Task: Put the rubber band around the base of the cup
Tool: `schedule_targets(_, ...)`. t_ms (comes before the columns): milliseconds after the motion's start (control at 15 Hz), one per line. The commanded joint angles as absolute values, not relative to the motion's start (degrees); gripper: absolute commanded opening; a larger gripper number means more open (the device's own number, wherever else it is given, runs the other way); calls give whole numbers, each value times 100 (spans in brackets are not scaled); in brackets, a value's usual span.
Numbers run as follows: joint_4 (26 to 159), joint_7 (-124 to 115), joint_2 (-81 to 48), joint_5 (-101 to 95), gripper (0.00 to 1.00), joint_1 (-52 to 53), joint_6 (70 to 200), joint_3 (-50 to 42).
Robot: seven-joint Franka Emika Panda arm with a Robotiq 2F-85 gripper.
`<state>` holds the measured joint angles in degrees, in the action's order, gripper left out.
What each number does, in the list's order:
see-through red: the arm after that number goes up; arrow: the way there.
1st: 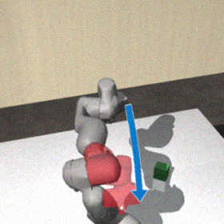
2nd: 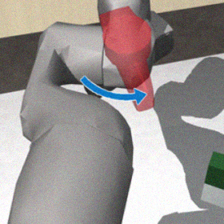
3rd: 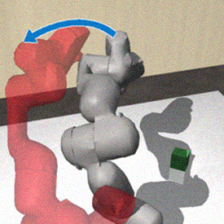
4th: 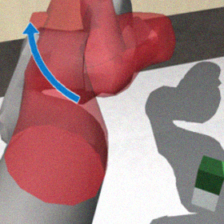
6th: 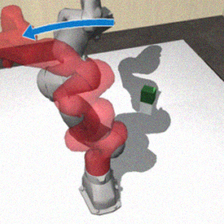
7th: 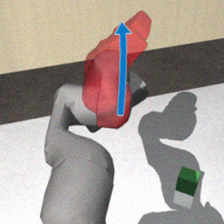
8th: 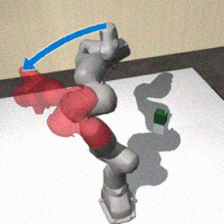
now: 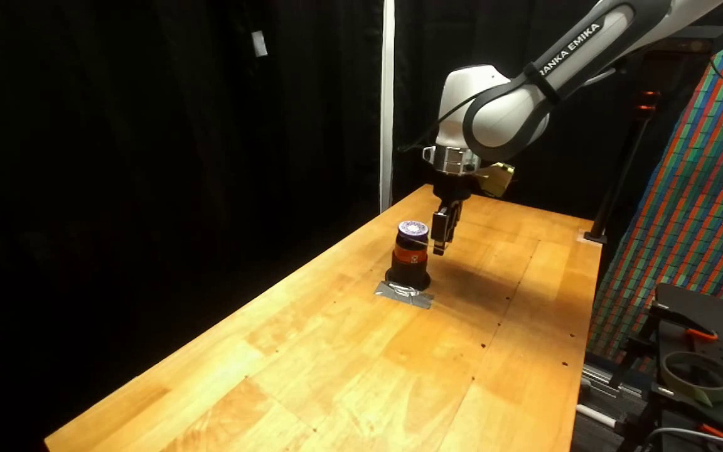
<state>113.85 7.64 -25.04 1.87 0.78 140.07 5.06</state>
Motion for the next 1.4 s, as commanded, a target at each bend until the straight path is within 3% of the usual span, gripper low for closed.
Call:
schedule_targets(0, 12478, 1144, -1814, 560, 40, -120, 15186, 672)
schedule_targets(333, 13902, 1776, -1141, 1013, 6, -428, 17586, 1231)
schedule_targets(533, 14496, 2427, -1118, 1691, 2, -1163, 18840, 2340)
schedule_targets(600, 14592, 2454, -1227, 1722, 7, -1524, 19254, 2849)
schedule_targets(733, 14791, 2097, -1564, 1129, 8, -2267, 20204, 3712)
schedule_targets(867, 15028, 1813, -1770, 415, 9, -2684, 21062, 4022)
schedule_targets(1067, 15376, 1947, -2093, -217, 8, -2912, 22253, 3856)
schedule_targets(1133, 15428, 1287, -1967, -902, 8, -2049, 22492, 2717)
schedule_targets(1333, 15439, 1099, -2227, -1568, 8, -1498, 23033, 1692)
